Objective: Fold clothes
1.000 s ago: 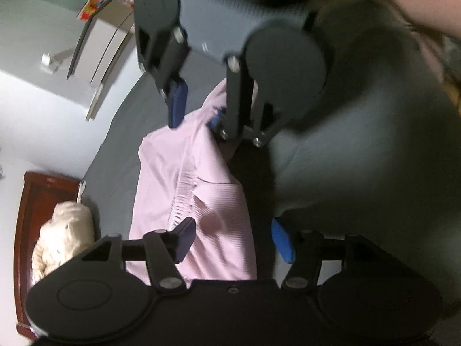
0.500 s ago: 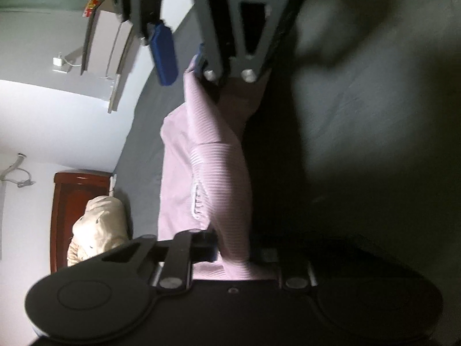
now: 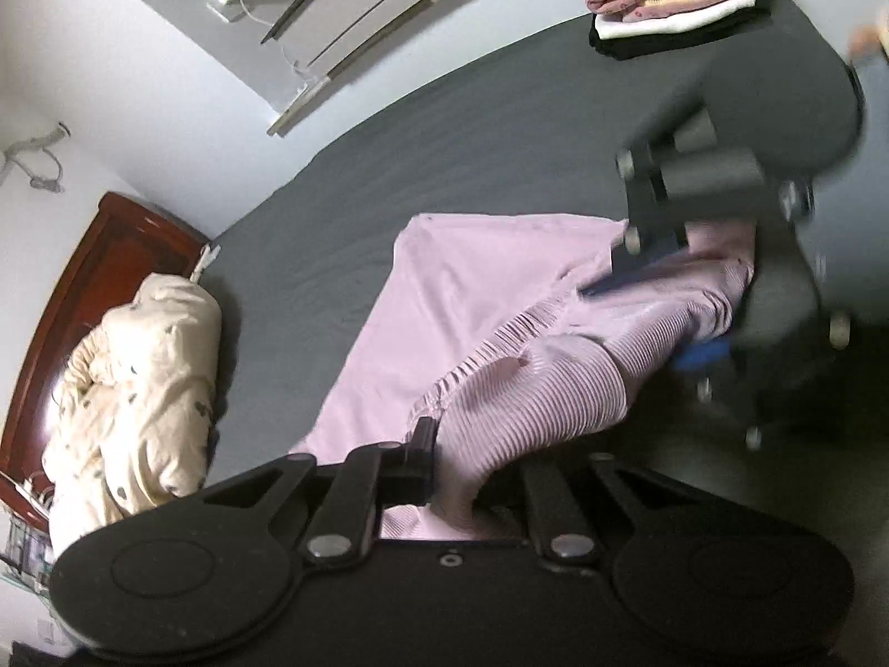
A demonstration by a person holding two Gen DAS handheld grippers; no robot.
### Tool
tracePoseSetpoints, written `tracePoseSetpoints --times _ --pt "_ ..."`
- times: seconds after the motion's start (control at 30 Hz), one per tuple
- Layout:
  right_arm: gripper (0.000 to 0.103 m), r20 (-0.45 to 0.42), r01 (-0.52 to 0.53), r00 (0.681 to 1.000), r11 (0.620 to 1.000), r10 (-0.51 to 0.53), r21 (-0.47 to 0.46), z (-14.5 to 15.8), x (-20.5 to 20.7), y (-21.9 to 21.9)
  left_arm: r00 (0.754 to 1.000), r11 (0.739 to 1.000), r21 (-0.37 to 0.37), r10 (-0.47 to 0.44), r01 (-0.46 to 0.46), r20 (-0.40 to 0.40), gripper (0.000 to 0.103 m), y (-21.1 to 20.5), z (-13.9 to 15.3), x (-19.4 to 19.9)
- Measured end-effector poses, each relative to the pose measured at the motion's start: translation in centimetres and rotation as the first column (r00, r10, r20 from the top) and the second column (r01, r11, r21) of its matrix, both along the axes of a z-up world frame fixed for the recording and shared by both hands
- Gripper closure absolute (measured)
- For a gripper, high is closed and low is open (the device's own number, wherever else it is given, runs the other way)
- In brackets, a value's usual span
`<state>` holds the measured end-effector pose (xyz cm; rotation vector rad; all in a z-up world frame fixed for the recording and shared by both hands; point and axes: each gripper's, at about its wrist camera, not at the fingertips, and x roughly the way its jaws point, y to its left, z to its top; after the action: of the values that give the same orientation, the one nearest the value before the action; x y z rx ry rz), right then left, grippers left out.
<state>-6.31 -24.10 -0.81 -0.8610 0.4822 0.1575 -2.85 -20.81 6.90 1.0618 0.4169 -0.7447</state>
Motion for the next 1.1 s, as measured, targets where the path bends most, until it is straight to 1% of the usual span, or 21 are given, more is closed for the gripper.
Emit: tracePoseSetpoints --times 0.1,0.17,0.23,0.3,0.37,0.43,0.47,0.5,0.53,0.63,0.7,0.77,0.83,0.9,1.0,1.1 --pt "0.065 0.027 0.047 0.999 0.998 -0.046 -0.052 -1.0 0.4 0.1 1.000 1.000 -0.005 0.010 -0.010 -0.011 0.092 -0.1 0.1 0.2" --pt "0.065 0.023 0.073 0.997 0.993 -0.071 -0.095 -1.6 0.6 -0.6 1.000 1.000 -0.008 0.015 -0.015 -0.010 0.092 0.1 -0.1 0.5" --pt "0.065 0.013 0.070 0.998 0.993 -0.069 -0.095 -1.8 0.6 -1.9 1.000 1.000 -0.007 0.018 -0.019 -0.013 0.092 0.4 -0.4 1.1" --pt "0.065 0.005 0.050 0.999 0.994 -0.049 -0.097 -1.8 0.5 -2.9 1.000 1.000 -0.003 0.016 -0.016 -0.022 0.092 0.8 -0.7 1.4" --pt "0.065 0.008 0.016 1.000 0.988 -0.015 -0.153 -2.1 0.4 -3.5 1.000 1.000 0.003 0.010 -0.010 -0.026 0.092 1.1 -1.0 1.3" --pt "0.066 0.026 -0.031 0.999 0.968 0.039 -0.248 -2.6 0.1 -3.7 1.000 1.000 0.011 0.000 0.000 -0.027 0.092 1.3 -1.3 1.0" --pt "0.066 0.021 -0.056 0.998 0.958 0.064 -0.281 -2.9 0.1 -3.9 1.000 1.000 0.017 -0.005 0.005 -0.024 0.092 1.3 -1.5 0.9" --pt "0.076 0.015 -0.080 0.996 0.946 0.089 -0.313 -3.2 0.1 -4.1 1.000 1.000 0.024 -0.010 0.011 -0.020 0.092 1.4 -1.7 0.7" --pt "0.095 0.008 -0.104 0.994 0.933 0.113 -0.345 -3.5 0.0 -4.2 1.000 0.999 0.031 -0.016 0.016 -0.014 0.092 1.4 -1.9 0.5" --pt "0.096 -0.044 -0.156 0.988 0.909 0.151 -0.387 -4.2 0.2 -4.9 1.000 0.998 0.055 -0.027 0.028 -0.008 0.092 1.5 -2.8 0.3" --pt "0.097 -0.075 -0.174 0.985 0.916 0.157 -0.362 -3.6 0.2 -5.0 0.999 0.997 0.073 -0.038 0.039 -0.008 0.092 1.6 -3.5 0.0" --pt "0.097 -0.118 -0.188 0.980 0.930 0.158 -0.316 -2.5 0.0 -5.3 0.998 0.992 0.103 -0.067 0.066 0.009 0.092 1.7 -4.2 -0.7" --pt "0.097 -0.155 -0.207 0.973 0.937 0.169 -0.281 -1.2 -0.7 -5.4 0.994 0.985 0.136 -0.105 0.101 0.024 0.092 2.1 -4.7 -1.5" --pt "0.097 -0.210 -0.234 0.960 0.944 0.186 -0.233 0.4 -2.1 -5.2 0.990 0.979 0.157 -0.137 0.133 0.017 0.092 2.7 -4.9 -2.6" --pt "0.097 -0.305 -0.272 0.928 0.949 0.215 -0.160 2.6 -4.3 -5.0 0.983 0.969 0.166 -0.184 0.181 0.001 0.092 4.2 -4.5 -4.7" --pt "0.097 -0.390 -0.327 0.885 0.937 0.256 -0.126 3.7 -7.6 -4.3 0.973 0.958 0.170 -0.229 0.231 -0.033 0.092 5.6 -4.0 -7.3"
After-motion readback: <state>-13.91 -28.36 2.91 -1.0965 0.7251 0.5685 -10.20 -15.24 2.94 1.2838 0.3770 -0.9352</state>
